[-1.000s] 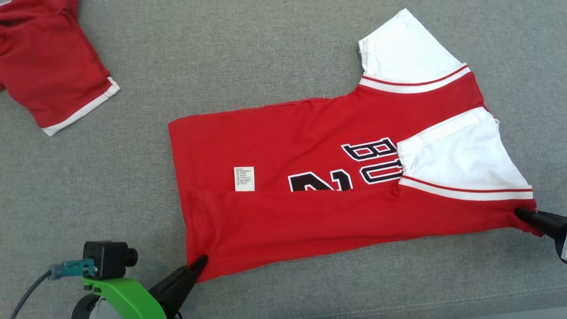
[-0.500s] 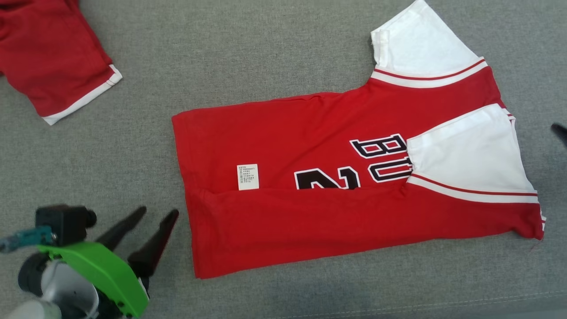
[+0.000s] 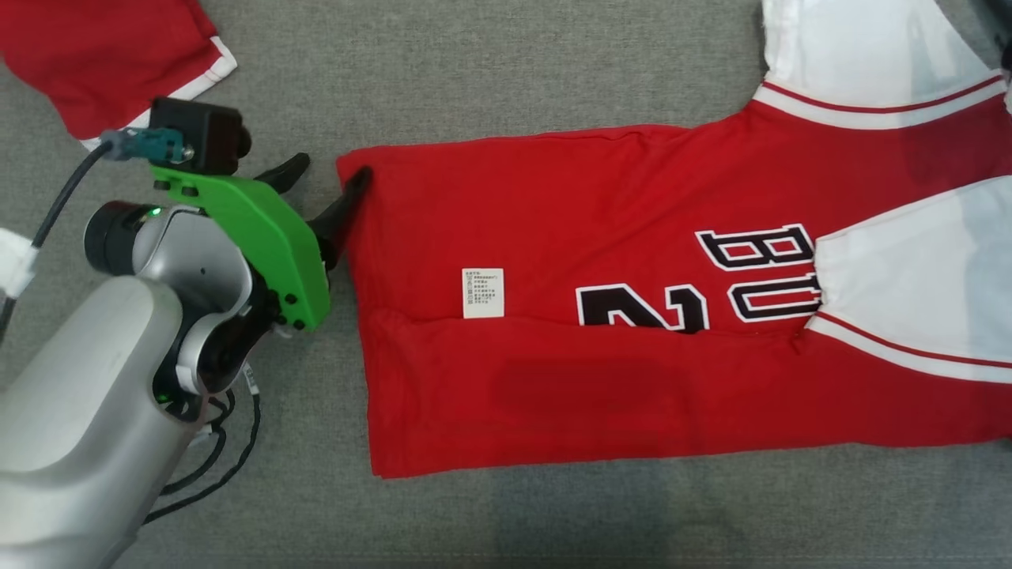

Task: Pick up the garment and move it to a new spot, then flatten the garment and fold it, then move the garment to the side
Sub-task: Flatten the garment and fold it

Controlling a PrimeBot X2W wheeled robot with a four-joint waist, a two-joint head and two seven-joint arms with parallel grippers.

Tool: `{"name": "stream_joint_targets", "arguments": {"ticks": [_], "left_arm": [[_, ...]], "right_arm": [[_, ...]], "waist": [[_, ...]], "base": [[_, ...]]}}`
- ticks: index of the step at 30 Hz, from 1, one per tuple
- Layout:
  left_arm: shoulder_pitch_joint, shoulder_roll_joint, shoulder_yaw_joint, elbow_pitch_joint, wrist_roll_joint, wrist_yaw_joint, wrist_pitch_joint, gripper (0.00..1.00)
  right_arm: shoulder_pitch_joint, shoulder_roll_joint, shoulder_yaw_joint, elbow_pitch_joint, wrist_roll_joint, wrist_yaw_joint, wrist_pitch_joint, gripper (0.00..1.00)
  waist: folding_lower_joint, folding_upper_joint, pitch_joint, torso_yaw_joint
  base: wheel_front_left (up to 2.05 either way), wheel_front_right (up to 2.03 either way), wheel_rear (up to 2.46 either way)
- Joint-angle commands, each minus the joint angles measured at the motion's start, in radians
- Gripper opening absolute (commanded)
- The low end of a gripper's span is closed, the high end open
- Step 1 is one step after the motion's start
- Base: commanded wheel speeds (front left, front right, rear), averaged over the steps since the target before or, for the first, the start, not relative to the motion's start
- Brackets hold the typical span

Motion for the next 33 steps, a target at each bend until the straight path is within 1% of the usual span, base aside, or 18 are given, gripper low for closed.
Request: {"name": "stream_joint_targets", "arguments": {"ticks": [1,3,6,8,11,16,18,24,25,26,27,28,30,33], "left_arm": [[-0.037,-0.019,-0.014,0.034,0.016,-0.018,0.007,1.00],[-0.060,-0.044,-0.036,0.076,0.021,-0.038,0.016,1.00],[-0.069,-0.077,-0.063,0.127,0.012,-0.062,0.025,1.00],[-0.075,-0.087,-0.075,0.151,0.014,-0.076,0.029,1.00],[-0.081,-0.097,-0.082,0.185,0.012,-0.085,0.025,1.00],[-0.084,-0.114,-0.091,0.221,0.001,-0.101,0.031,1.00],[-0.086,-0.130,-0.092,0.233,-0.013,-0.107,0.034,1.00],[-0.104,-0.176,-0.110,0.234,-0.041,-0.144,0.046,1.00],[-0.106,-0.181,-0.114,0.236,-0.041,-0.146,0.047,1.00],[-0.110,-0.183,-0.122,0.236,-0.034,-0.151,0.051,1.00],[-0.111,-0.187,-0.123,0.238,-0.032,-0.154,0.047,0.60],[-0.111,-0.191,-0.127,0.240,-0.034,-0.161,0.045,0.00],[-0.105,-0.202,-0.132,0.236,-0.051,-0.188,0.040,0.00],[-0.100,-0.193,-0.127,0.235,-0.054,-0.200,0.032,0.00]], "right_arm": [[-0.046,0.018,0.017,0.047,-0.023,0.000,-0.028,1.00],[-0.086,0.040,0.043,0.119,-0.044,0.000,-0.055,1.00],[-0.129,0.050,0.077,0.209,-0.075,0.000,-0.087,1.00],[-0.154,0.053,0.090,0.256,-0.086,0.000,-0.106,1.00],[-0.174,0.048,0.105,0.318,-0.098,0.000,-0.137,1.00],[-0.195,0.038,0.120,0.401,-0.107,-0.001,-0.174,1.00],[-0.200,0.043,0.123,0.431,-0.106,-0.001,-0.186,1.00],[-0.209,0.079,0.158,0.486,-0.077,0.000,-0.212,1.00],[-0.209,0.088,0.161,0.493,-0.067,0.000,-0.214,0.75],[-0.212,0.094,0.170,0.495,-0.061,0.001,-0.221,0.44],[-0.215,0.099,0.177,0.499,-0.050,0.002,-0.225,0.00],[-0.217,0.104,0.187,0.502,-0.037,0.003,-0.230,0.00],[-0.222,0.102,0.200,0.505,-0.013,0.003,-0.242,0.00],[-0.228,0.093,0.213,0.500,0.011,0.003,-0.257,0.00]], "waist": [[-0.0001,0.0000,0.055,0.058],[-0.0001,0.0000,0.061,0.073],[-0.0001,0.0000,0.065,0.092],[-0.0001,0.0000,0.071,0.101],[-0.0001,0.0000,0.076,0.109],[-0.0001,0.0000,0.078,0.112],[-0.0001,0.0000,0.080,0.113],[-0.0001,0.0000,0.084,0.109],[-0.0001,0.0000,0.083,0.108],[-0.0001,0.0000,0.082,0.106],[-0.0001,0.0000,0.080,0.103],[-0.0001,0.0000,0.077,0.099],[-0.0001,0.0000,0.068,0.092],[-0.0001,0.0000,0.056,0.083]], "base": [[0.00,0.00,0.00],[0.00,0.00,0.00],[0.00,0.00,0.00],[0.00,0.00,0.00],[0.00,0.00,0.00],[0.00,0.00,0.00],[0.00,0.00,0.00],[0.00,0.00,0.00],[0.00,0.00,0.00],[0.00,0.00,0.00],[0.00,0.00,0.00],[0.00,0.00,0.00],[0.00,0.00,0.00],[0.00,0.00,0.00]]}}
